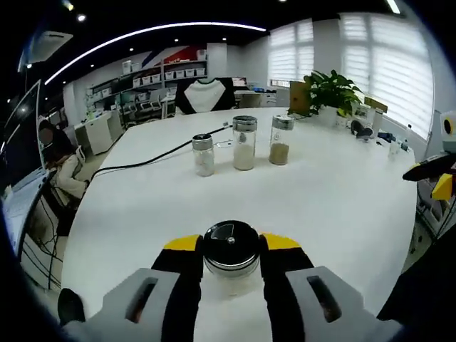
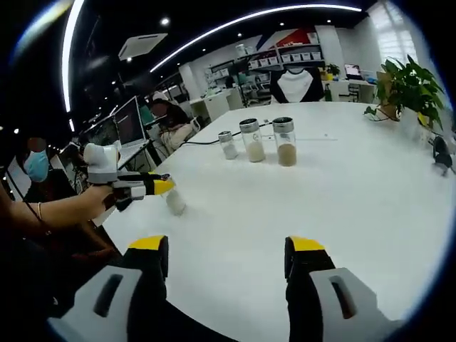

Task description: Rotate the seasoning bottle until the label or dispensing opening points toward the visible target arrow and the bottle remains upright within the marked orientation range

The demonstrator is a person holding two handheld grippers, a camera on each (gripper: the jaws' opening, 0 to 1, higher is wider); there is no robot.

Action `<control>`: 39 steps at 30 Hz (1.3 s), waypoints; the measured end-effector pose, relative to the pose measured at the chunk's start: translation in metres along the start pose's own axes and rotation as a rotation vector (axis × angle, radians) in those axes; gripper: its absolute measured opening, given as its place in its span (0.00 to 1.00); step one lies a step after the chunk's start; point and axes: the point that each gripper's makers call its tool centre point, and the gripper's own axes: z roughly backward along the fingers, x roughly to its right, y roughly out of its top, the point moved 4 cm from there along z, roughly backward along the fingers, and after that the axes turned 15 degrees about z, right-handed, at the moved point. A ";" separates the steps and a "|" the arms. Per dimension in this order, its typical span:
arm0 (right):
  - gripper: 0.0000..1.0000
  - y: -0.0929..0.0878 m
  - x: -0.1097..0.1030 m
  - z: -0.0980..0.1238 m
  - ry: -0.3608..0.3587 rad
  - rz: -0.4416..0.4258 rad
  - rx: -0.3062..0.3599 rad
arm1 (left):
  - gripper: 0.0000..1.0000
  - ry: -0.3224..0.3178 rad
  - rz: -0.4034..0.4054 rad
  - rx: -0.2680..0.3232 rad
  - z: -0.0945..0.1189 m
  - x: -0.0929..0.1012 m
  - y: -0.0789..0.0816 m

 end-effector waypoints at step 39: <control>0.66 -0.009 -0.029 0.011 0.057 0.043 -0.021 | 0.33 -0.079 -0.046 0.004 0.014 0.009 -0.029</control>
